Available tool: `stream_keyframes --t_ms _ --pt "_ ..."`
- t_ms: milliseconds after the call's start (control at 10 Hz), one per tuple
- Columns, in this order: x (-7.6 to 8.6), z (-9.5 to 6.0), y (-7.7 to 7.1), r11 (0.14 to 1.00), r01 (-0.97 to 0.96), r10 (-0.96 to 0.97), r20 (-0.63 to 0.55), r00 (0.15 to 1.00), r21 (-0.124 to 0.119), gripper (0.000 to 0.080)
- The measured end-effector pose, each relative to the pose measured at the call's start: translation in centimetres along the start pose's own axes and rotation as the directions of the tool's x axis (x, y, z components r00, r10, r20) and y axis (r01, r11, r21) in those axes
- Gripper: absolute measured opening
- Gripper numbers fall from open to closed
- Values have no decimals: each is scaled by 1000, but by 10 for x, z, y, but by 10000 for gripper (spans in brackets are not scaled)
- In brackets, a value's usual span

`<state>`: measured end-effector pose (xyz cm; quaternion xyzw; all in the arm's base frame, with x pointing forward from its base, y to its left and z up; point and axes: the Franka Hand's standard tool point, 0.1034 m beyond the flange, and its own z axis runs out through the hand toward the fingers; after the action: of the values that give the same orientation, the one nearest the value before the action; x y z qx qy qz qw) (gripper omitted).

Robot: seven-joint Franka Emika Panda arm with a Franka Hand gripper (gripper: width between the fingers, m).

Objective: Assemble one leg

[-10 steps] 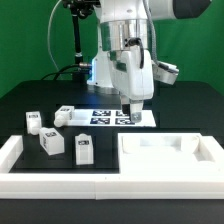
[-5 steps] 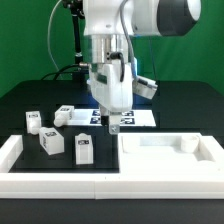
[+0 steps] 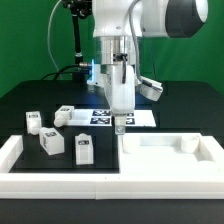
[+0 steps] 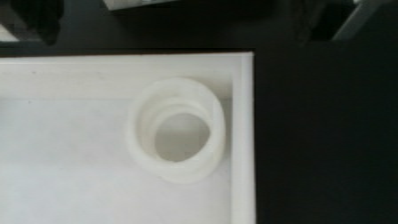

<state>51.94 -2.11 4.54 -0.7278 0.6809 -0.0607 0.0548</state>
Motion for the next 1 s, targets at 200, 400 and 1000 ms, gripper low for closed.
stream_keyframes --t_ms 200,400,1000 --pt "8 -10 -17 994 108 -109 6 994 18 649" --pt "23 -21 -38 947 315 -313 -39 949 59 649" --pt "25 -19 -39 765 643 -640 -63 766 34 649"
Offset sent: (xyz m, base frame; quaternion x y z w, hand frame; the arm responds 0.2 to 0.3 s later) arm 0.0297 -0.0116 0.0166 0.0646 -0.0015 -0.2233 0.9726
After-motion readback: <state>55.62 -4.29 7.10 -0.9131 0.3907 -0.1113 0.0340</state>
